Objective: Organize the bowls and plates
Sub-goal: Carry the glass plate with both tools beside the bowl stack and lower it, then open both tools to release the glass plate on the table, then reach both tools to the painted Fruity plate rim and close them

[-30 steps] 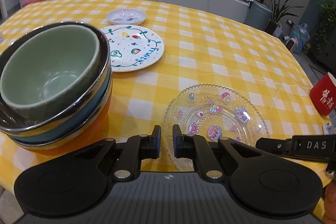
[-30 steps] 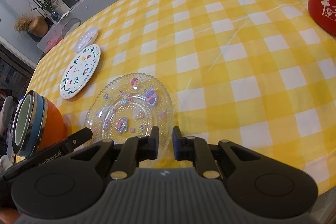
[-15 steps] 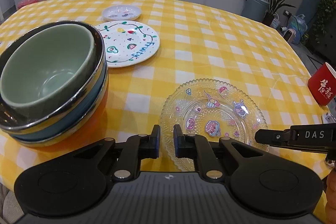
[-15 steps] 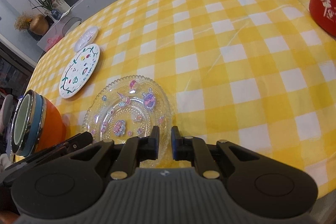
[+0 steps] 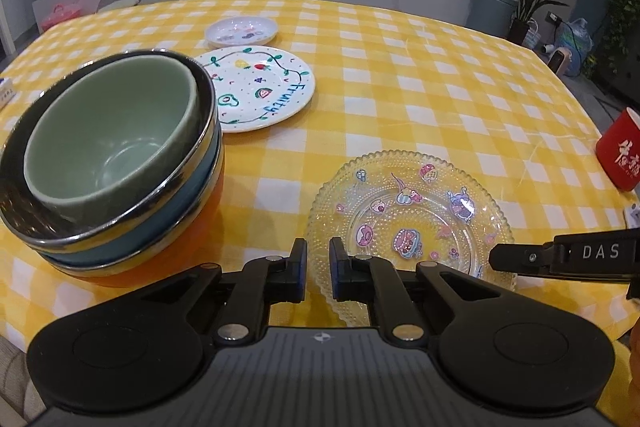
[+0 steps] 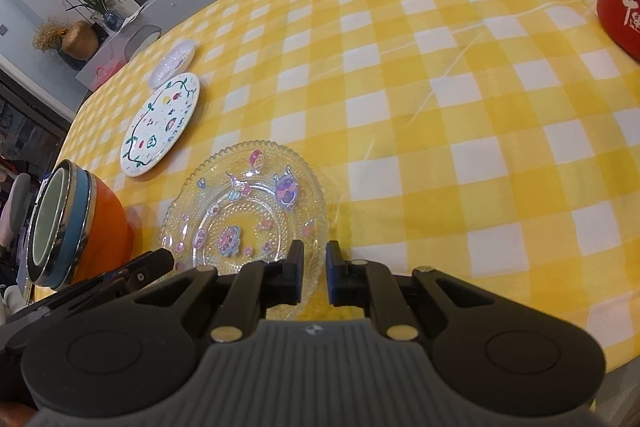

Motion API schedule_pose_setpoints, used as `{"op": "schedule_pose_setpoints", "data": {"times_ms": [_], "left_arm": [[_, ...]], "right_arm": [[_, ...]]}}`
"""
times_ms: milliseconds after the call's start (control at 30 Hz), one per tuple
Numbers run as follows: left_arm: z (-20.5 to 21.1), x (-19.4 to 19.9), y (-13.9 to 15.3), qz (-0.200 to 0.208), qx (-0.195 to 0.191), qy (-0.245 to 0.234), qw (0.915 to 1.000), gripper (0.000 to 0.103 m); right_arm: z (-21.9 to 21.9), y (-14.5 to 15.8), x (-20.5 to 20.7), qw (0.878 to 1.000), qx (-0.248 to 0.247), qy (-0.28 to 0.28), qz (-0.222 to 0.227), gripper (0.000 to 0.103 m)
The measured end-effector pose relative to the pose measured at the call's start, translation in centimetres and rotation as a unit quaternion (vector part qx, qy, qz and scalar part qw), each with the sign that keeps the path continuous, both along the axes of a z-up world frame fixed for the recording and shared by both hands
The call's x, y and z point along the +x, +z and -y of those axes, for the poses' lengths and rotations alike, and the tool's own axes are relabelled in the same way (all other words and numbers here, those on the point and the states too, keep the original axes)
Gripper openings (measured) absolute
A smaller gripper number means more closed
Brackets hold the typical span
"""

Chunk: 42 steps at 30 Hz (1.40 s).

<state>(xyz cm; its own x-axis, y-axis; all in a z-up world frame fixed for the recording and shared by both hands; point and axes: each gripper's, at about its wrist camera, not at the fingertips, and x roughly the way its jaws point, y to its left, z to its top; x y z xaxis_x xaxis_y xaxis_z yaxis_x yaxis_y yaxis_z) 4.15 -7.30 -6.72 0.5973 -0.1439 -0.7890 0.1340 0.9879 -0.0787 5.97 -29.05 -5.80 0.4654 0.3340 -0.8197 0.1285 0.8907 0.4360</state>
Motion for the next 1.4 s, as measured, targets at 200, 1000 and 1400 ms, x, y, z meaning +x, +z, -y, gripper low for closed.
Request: {"op": "schedule_pose_setpoints", "data": {"times_ms": [200,1000,1400], "left_arm": [[0.3,-0.3,0.8,0.017,0.005,-0.007,0.9998,0.017],[-1.3,5.6,7.3,0.001,-0.012,-0.137,0.9905,0.046],[-6.3,12.9,7.9,-0.017,0.025,-0.146,0.9888,0.049]], "right_arm": [[-0.9,1.2,-0.4,0.998,-0.045,0.014,0.029,0.031],[-2.9,2.9,2.4,0.994,-0.029,0.005,0.105,0.048],[-5.0,2.2,6.6,0.996,0.0,0.002,0.093,0.054]]}}
